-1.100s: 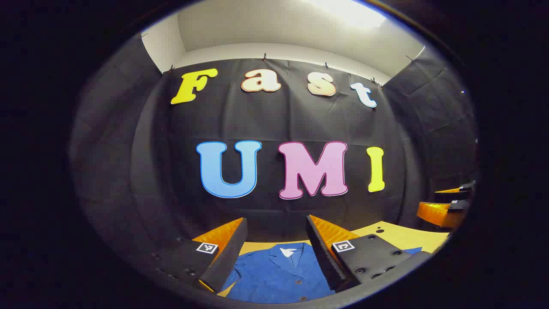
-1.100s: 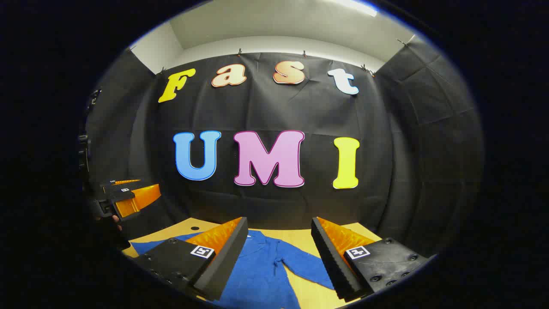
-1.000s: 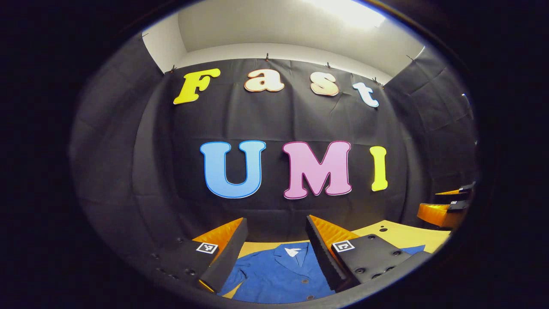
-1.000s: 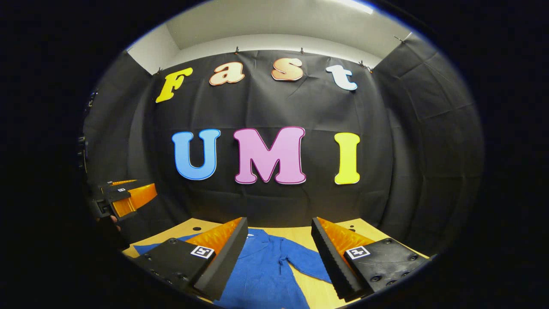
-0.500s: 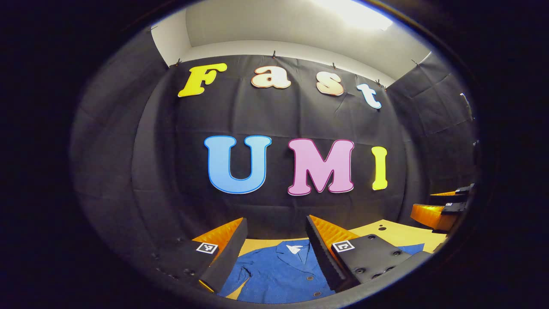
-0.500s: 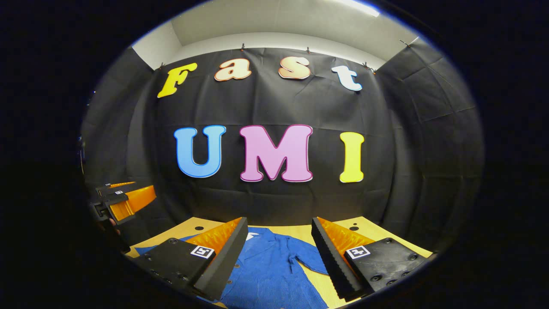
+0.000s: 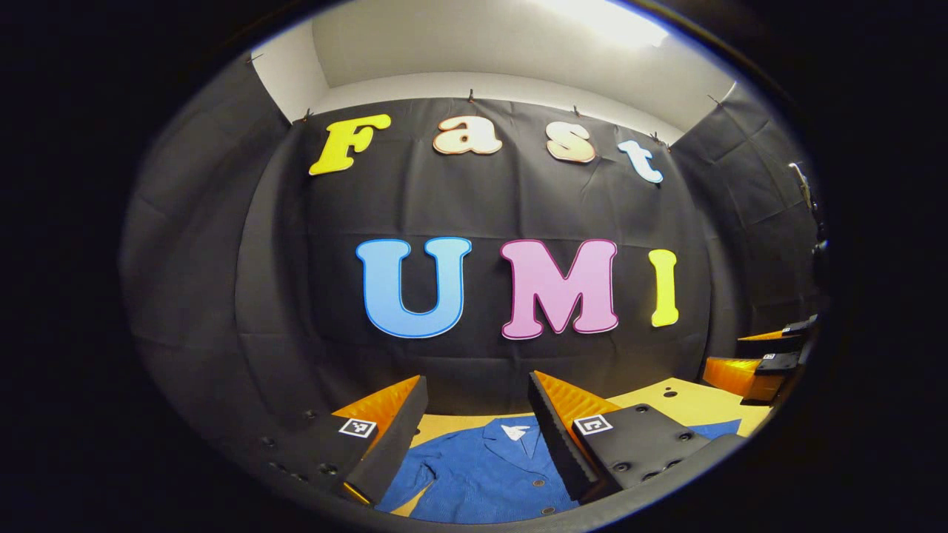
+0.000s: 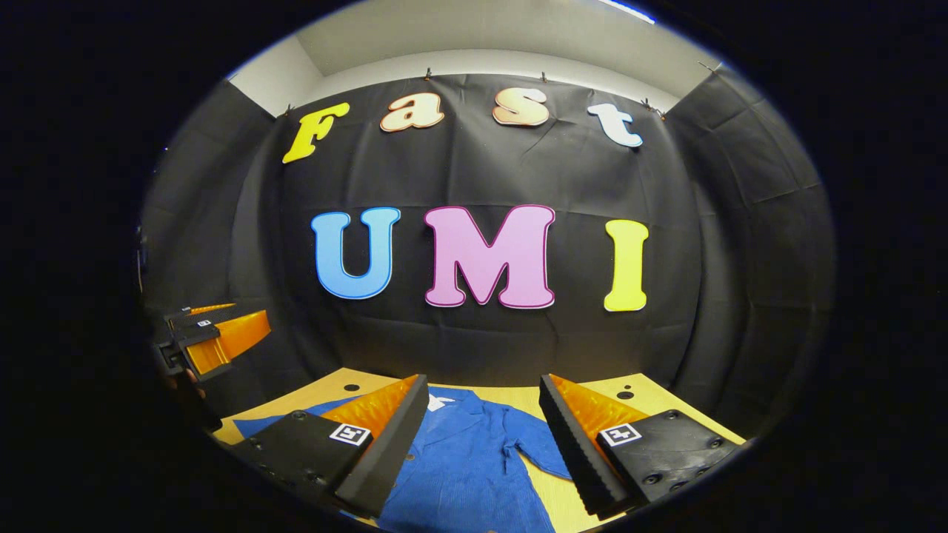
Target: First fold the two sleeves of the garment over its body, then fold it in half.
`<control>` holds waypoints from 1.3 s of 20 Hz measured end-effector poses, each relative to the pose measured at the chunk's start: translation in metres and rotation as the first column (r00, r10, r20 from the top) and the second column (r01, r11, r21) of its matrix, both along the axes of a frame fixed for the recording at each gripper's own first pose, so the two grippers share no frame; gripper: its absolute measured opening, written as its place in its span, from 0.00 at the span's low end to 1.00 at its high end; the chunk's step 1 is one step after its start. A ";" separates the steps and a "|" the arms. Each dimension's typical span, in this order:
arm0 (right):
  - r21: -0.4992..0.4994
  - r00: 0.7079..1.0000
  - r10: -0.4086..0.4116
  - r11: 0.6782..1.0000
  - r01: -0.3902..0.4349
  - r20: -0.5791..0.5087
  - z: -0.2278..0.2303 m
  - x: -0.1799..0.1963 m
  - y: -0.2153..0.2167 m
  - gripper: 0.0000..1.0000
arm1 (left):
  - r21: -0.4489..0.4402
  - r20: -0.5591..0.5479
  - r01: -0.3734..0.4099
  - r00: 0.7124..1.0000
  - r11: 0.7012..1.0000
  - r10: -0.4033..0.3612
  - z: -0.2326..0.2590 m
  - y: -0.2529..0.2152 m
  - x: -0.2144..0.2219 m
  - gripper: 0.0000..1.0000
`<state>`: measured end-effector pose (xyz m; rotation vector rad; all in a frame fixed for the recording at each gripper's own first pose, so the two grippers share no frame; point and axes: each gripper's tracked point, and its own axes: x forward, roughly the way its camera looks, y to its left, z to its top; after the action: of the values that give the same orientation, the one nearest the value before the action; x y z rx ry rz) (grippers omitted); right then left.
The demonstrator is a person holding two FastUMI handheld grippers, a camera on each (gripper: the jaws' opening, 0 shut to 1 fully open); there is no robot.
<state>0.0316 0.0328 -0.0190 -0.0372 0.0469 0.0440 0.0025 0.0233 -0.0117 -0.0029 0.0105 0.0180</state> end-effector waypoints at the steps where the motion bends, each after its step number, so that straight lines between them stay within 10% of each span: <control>1: -0.013 1.000 -0.008 1.000 0.008 -0.002 -0.001 0.002 -0.008 0.96 | -0.001 0.001 0.002 1.000 1.000 -0.002 0.001 -0.002 0.000 0.79; 14: -0.136 0.932 -0.244 0.967 0.214 -0.268 -0.119 0.055 -0.167 0.96 | 0.019 0.045 0.017 0.999 1.000 -0.018 0.021 -0.025 -0.004 0.79; 26: -0.208 0.636 -0.348 0.935 0.287 -0.689 -0.290 0.034 -0.301 0.98 | 0.053 -0.026 -0.058 0.998 0.997 0.060 0.007 -0.056 0.001 0.79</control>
<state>0.0652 -0.2682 -0.3088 -0.0902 0.8570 -0.3096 0.0034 -0.0326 -0.0051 0.0491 0.0374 0.0775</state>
